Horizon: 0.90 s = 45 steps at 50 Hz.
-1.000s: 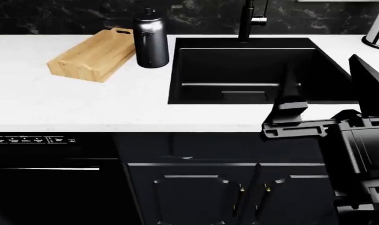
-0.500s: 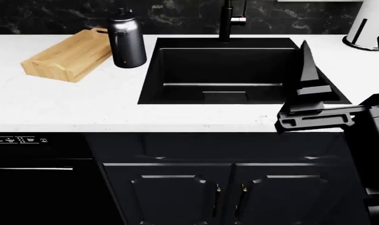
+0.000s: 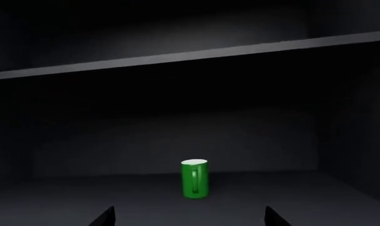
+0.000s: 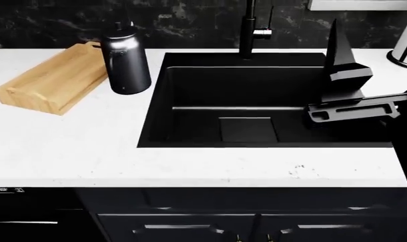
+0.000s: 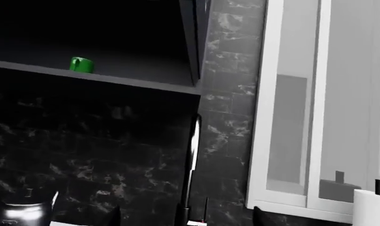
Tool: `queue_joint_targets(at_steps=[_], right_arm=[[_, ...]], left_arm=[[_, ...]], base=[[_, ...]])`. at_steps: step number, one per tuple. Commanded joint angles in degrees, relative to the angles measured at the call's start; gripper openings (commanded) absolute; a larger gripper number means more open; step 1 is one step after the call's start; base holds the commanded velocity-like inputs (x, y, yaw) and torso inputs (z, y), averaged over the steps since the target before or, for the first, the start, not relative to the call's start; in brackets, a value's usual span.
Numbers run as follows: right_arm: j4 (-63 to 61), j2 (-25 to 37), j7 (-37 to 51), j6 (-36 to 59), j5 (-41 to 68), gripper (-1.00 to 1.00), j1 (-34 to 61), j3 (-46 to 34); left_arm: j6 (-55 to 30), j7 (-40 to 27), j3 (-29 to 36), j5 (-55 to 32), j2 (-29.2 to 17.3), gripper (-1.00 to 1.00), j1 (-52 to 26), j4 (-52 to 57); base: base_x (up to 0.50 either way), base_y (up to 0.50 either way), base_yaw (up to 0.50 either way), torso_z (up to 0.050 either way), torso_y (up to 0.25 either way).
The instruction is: Pick the kettle from the counter and place it on the tray. Then pick the mug from the cabinet and place it on the tray. Then close the cabinet doors.
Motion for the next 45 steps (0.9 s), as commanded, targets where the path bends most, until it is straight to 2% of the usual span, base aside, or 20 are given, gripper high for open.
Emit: queue_joint_targets(at_steps=[1, 45], right_arm=[[0.2, -0.4, -0.1, 0.3, -0.3, 1.00, 0.1, -0.5], [0.6, -1.2, -1.0, 0.1, -3.0, 1.00, -2.0, -1.2]], left_arm=[[-0.1, 0.7, -1.0, 1.9, 0.0, 1.00, 0.0, 0.4], [2.3, 2.7, -3.1, 6.9, 0.0, 1.00, 0.0, -3.5]], base=[[0.50, 0.00, 0.00, 0.000, 0.000], [0.50, 0.00, 0.00, 0.000, 0.001]])
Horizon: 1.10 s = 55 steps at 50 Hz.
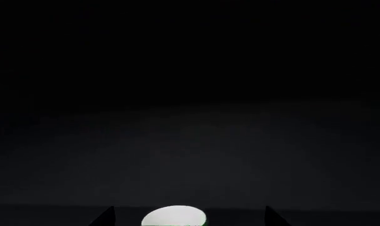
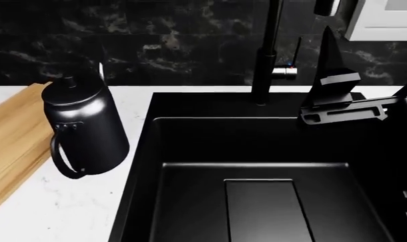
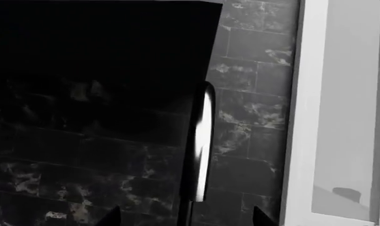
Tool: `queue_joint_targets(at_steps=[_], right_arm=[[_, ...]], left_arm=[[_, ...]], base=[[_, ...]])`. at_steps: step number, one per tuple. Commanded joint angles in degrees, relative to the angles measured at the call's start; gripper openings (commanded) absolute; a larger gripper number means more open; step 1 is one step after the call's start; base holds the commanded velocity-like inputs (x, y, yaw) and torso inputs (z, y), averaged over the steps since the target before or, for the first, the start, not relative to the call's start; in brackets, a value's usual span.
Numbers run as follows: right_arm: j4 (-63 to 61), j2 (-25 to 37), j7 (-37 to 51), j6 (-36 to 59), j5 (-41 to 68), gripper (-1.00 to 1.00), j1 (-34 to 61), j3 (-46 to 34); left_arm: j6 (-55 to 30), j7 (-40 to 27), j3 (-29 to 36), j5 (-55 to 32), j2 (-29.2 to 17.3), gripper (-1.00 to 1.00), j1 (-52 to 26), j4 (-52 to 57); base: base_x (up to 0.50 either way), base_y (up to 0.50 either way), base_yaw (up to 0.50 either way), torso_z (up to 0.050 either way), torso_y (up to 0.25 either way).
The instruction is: Pick the kettle from the counter and place it on the tray. Then pick the mug from the cabinet and place it on the tray. Then close the cabinet doors.
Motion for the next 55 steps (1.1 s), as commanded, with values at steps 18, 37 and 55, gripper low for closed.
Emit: queue_joint_targets(at_steps=[18, 37, 55], right_arm=[[0.5, -1.4, -1.3, -0.2, -3.6, 1.00, -2.0, -0.7], [1.3, -2.6, -3.5, -1.0, -8.2, 1.00, -5.4, -1.6], [1.8, -2.6, -4.2, -1.7, -9.6, 1.00, -6.9, -1.6]], left_arm=[[1.3, -2.2, -4.5, 5.8, -0.4, 1.00, 0.0, -15.8], [4.7, -3.1, -4.9, 2.4, -1.1, -1.00, 1.7, -21.8], [16.6, -6.1, -3.9, 1.6, -1.6, -1.00, 2.6, -17.8]], base=[[0.09, 0.00, 0.00, 0.000, 0.001], [0.00, 0.00, 0.00, 0.000, 0.000], [0.00, 0.00, 0.00, 0.000, 0.000]])
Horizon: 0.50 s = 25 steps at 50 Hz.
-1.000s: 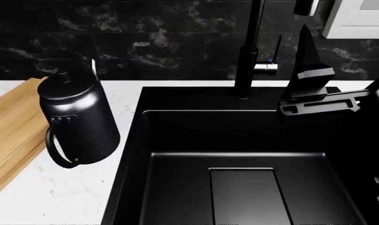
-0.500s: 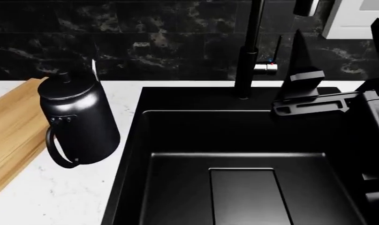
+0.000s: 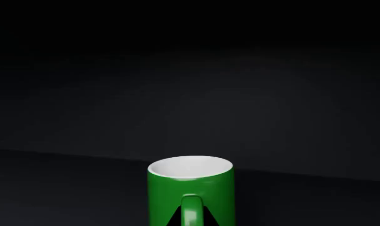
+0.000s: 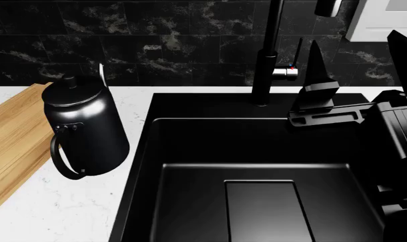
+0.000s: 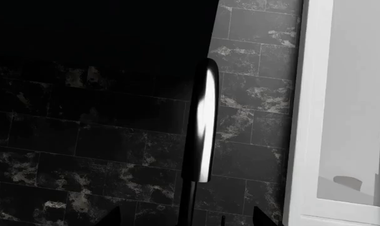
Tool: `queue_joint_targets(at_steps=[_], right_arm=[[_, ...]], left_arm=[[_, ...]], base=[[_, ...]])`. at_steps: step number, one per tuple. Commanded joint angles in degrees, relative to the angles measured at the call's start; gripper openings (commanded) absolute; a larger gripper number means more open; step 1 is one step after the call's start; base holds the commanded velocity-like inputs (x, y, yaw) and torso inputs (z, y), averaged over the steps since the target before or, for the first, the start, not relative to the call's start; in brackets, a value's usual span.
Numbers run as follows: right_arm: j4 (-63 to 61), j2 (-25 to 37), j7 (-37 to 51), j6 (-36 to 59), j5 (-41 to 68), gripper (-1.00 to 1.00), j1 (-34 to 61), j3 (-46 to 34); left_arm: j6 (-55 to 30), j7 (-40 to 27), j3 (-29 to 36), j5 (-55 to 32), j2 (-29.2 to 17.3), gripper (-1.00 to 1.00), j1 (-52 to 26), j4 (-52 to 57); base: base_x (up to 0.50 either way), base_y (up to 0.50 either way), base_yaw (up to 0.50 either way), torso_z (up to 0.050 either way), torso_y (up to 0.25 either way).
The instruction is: Pick the kettle from the counter and place it on the tray. Then pick the mug from the cabinet and place it on the tray. Then close the cabinet doors.
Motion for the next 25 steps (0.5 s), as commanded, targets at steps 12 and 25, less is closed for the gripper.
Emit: queue_joint_targets(at_steps=[12, 25], right_arm=[[-0.9, 0.2, 2.1, 0.8, 2.3, 1.00, 2.0, -0.6], [-1.7, 0.4, 3.7, 0.9, 3.7, 1.00, 2.9, -0.8]], left_arm=[[22.5, -3.9, 0.6, -0.6, -0.8, -1.00, 0.1, 2.7], [17.0, -2.6, 0.8, -1.9, -0.9, -1.00, 0.1, 10.7]], base=[[-0.09, 0.00, 0.00, 0.000, 0.000], [-0.47, 0.00, 0.00, 0.000, 0.000]])
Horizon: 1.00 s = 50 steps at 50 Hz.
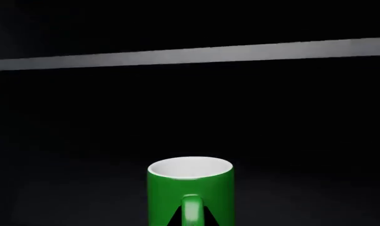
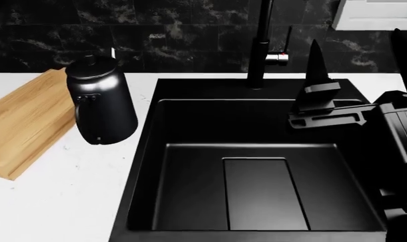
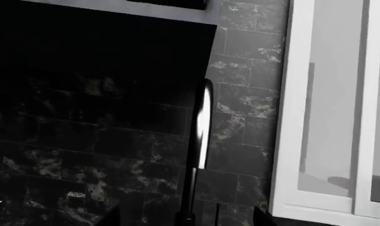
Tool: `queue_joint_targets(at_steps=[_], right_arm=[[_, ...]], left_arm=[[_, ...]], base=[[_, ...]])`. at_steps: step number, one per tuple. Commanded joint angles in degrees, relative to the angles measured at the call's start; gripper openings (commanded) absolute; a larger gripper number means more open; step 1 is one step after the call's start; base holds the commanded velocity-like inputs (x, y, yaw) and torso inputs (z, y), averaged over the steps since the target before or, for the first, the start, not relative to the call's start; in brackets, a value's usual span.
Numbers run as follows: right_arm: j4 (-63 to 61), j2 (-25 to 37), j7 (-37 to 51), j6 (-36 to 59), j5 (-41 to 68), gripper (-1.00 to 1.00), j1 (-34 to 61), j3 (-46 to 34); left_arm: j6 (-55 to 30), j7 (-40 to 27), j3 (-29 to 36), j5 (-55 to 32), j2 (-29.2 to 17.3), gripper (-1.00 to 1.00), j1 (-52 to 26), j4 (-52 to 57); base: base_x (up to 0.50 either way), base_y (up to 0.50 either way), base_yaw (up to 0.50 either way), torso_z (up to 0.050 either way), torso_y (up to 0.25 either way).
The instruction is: Pick the kettle from the counter and place it on the tray. Then pick the mug from the cabinet and place it on the tray. Then close the cabinet doors.
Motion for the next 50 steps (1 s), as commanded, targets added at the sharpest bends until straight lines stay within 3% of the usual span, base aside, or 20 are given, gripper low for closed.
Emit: queue_joint_targets(at_steps=[1, 4, 10, 21, 24, 28, 31, 33, 41, 50], right_arm=[[-0.7, 0.2, 1.5, 0.3, 1.4, 1.00, 1.0, -0.2], [-1.0, 0.2, 1.6, 0.1, 1.4, 1.00, 0.7, -0.2], [-1.6, 0.4, 1.8, -0.9, 1.3, 1.00, -0.2, 0.5], [-3.2, 0.7, 0.7, -2.9, -2.7, 1.00, -5.9, 1.0], [-3.3, 1.2, 0.1, -3.9, -3.7, 1.00, -7.8, 1.5], [-3.7, 1.7, -0.2, -4.8, -4.5, 1.00, -9.4, 1.8], [-3.8, 2.2, -0.5, -5.5, -5.0, 1.00, -10.3, 2.0], [-3.9, 2.4, -0.5, -5.7, -5.3, 1.00, -10.7, 2.0], [-4.3, 1.7, 1.1, -3.9, -7.7, 1.00, -8.3, -1.0], [-3.8, 1.5, 1.1, -3.9, -8.7, 1.00, -8.0, -2.5]], left_arm=[[-1.4, 0.4, 0.5, -1.1, -0.2, -1.00, -0.2, 6.4], [-4.9, 1.2, 0.7, -1.7, -0.4, -1.00, 1.6, 11.9], [-17.5, 3.3, 0.4, -3.8, -2.3, -1.00, 10.0, 32.7], [-52.7, 7.2, -3.2, -11.8, -7.0, -1.00, 27.2, 83.0], [-52.8, -16.0, -7.6, -37.6, -16.0, -1.00, 29.7, 84.7], [-52.4, -49.0, -11.1, -72.0, -22.0, -1.00, 33.7, 87.1], [-49.8, -58.2, -12.0, -97.8, -25.9, -1.00, 38.5, 90.0], [-47.9, -61.2, -12.7, -106.3, -28.1, -1.00, 42.0, 92.6], [-47.3, -59.0, -19.6, -108.9, -29.5, -1.00, 56.0, 100.4], [-49.1, -52.9, -22.4, -103.6, -27.7, -1.00, 62.2, 102.8]], base=[[-0.47, 0.00, 0.00, 0.000, 0.000], [-0.47, 0.00, 0.00, 0.000, 0.000], [-0.06, 0.00, 0.00, 0.000, 0.000], [0.00, 0.00, 0.00, 0.000, 0.000], [0.00, 0.00, 0.00, 0.000, 0.000], [0.00, 0.00, 0.00, 0.000, 0.000], [0.00, 0.00, 0.00, 0.000, 0.000], [0.00, 0.00, 0.00, 0.000, 0.000], [0.00, 0.16, 0.00, 0.000, 0.000], [0.00, 0.50, 0.00, 0.000, 0.000]])
